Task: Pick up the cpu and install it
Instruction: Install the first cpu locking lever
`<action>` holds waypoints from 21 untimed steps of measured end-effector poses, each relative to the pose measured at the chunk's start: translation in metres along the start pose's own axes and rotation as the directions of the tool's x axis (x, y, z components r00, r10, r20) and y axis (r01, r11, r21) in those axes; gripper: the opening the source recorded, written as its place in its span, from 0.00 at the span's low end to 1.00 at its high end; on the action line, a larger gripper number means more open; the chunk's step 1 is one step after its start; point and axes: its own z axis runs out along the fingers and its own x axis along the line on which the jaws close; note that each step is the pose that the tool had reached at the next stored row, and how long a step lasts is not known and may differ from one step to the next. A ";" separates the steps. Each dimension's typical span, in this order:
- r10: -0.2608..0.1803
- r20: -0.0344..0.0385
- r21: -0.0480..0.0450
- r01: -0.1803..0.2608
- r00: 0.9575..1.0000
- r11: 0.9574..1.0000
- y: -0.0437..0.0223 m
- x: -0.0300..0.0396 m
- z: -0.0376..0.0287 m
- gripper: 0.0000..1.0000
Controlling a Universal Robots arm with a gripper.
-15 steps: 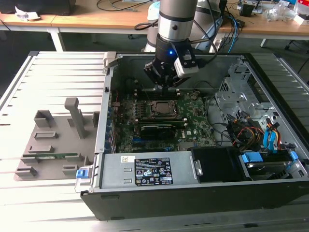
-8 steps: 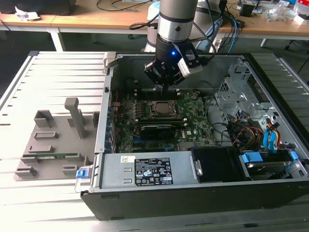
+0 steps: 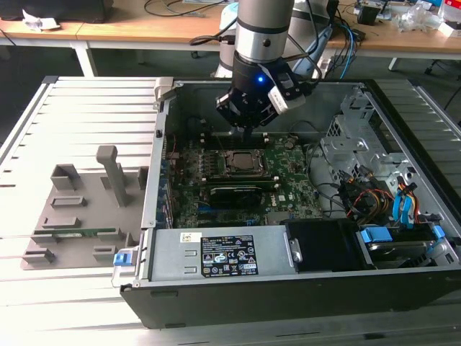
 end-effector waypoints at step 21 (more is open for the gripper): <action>0.000 0.012 -0.041 0.000 1.000 0.999 0.0042 0.0727 0.0047 0.11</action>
